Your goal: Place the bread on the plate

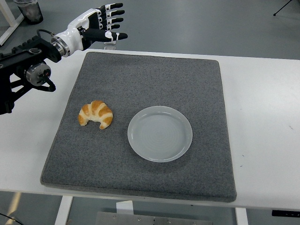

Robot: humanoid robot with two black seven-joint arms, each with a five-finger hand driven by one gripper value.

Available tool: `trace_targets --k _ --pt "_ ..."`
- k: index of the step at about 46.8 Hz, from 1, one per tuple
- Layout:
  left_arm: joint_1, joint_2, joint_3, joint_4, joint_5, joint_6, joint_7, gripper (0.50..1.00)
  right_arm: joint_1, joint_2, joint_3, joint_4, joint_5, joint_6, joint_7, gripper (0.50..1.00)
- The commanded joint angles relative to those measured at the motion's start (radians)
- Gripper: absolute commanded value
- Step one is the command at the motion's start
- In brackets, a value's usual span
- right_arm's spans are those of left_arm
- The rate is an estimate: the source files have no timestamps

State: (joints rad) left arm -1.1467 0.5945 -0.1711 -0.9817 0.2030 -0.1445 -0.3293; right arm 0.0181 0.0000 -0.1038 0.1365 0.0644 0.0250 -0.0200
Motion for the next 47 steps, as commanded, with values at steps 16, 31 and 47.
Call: trace_targets --k 16,31,47 --pt "-0.062 0.246 0.171 -0.242 0.392 -0.03 0.001 0.99 0.0 0.0 -0.001 0.0 0.0 0.001 0.0 0.952" --pt "-0.088 0.355 0.179 -0.305 0.671 -0.136 0.006 0.99 0.0 0.0 -0.001 0.0 0.0 0.0 0.0 0.952" --pt "-0.111 0.363 0.206 -0.319 0.8 -0.244 0.033 0.99 0.0 0.0 -0.001 0.0 0.0 0.0 0.0 0.952"
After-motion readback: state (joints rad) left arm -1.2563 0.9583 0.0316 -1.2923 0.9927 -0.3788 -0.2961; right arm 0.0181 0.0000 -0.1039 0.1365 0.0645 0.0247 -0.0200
